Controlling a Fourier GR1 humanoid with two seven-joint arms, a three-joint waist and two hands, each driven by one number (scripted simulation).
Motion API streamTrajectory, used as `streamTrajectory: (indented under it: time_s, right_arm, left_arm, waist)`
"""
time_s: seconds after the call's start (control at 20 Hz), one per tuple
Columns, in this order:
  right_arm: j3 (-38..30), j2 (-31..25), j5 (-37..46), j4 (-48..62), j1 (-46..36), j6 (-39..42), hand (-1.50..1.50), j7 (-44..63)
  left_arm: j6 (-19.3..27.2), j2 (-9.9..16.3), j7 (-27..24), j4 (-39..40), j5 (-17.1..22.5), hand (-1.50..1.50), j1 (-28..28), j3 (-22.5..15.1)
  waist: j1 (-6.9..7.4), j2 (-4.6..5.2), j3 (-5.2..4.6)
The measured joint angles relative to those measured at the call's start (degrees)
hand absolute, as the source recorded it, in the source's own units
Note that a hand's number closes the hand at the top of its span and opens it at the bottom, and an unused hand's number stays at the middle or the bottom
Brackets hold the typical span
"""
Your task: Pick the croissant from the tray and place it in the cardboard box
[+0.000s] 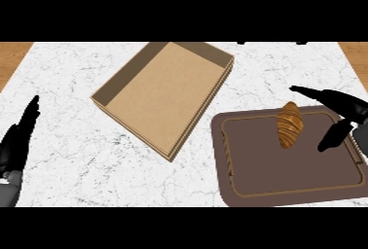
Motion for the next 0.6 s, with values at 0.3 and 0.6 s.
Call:
streamTrajectory:
  time_s: [0.3,0.6]
  right_arm:
    - [-1.76,1.92,2.03,-0.64,1.11,0.17,-1.50,-0.55]
    - [-3.07,3.94,1.78,-5.52,1.83,3.60,-1.50,-0.18]
  left_arm:
    - [-2.01,-0.81,1.51,-2.34,-1.68,0.00,1.04,2.61]
    - [-2.46,-2.95,0.61,-0.62,-4.11,0.00,0.30,4.09]
  waist:
    - [-0.16,-0.06,0.00]
    - [-0.39,-0.11,0.00]
